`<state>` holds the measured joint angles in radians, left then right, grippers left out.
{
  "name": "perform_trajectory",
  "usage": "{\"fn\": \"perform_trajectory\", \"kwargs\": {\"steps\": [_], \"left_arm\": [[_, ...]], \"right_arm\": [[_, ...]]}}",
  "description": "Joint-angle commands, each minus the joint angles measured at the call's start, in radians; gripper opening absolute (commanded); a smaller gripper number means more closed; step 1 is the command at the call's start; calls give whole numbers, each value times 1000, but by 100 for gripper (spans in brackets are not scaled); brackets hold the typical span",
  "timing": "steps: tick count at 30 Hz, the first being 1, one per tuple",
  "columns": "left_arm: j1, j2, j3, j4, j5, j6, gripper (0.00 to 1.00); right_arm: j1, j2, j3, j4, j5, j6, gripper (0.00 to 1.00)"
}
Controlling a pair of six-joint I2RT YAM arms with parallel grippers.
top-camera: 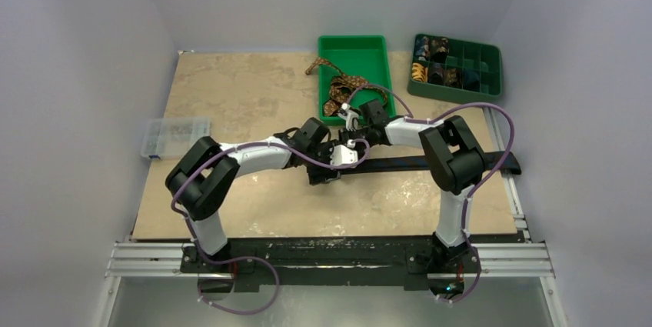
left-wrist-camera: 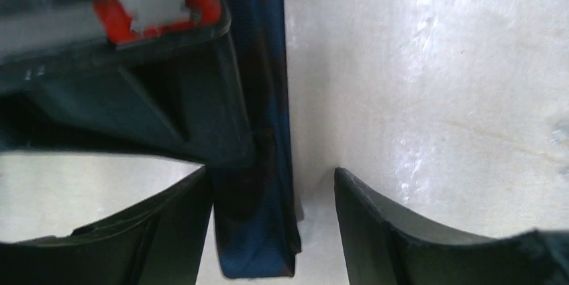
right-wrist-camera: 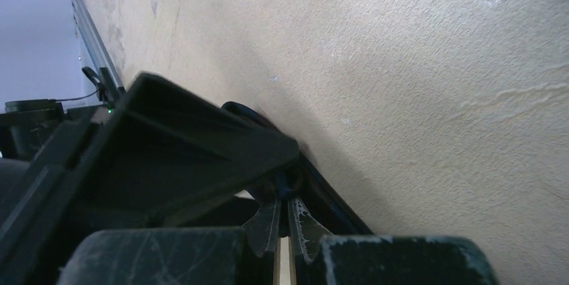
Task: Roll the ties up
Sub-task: Roll the tie at the center of the board.
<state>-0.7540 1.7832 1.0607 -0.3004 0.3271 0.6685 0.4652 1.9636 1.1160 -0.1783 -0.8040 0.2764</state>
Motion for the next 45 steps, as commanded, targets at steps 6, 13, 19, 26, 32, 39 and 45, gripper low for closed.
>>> {"fn": "perform_trajectory", "kwargs": {"steps": [6,13,19,26,32,39,45], "left_arm": [[61,-64,-144,307,117,-94,67],[64,-38,-143,203,193,-36,49],[65,-32,-141,193,183,-21,31],[67,-34,-143,205,165,-37,38],[98,-128,-210,320,217,-149,53],[160,-212,-345,485,205,-360,57],[158,-196,-327,446,230,-335,53]], "right_arm": [[-2,-38,-16,34,-46,-9,0],[-3,-62,-8,23,-59,1,0],[-4,-59,-4,-17,-35,-28,0],[-13,-39,-16,-51,11,-64,0],[-14,3,-8,-34,68,-72,0],[-13,6,-27,-28,85,-97,0],[-13,16,-35,-15,98,-96,0]]}}
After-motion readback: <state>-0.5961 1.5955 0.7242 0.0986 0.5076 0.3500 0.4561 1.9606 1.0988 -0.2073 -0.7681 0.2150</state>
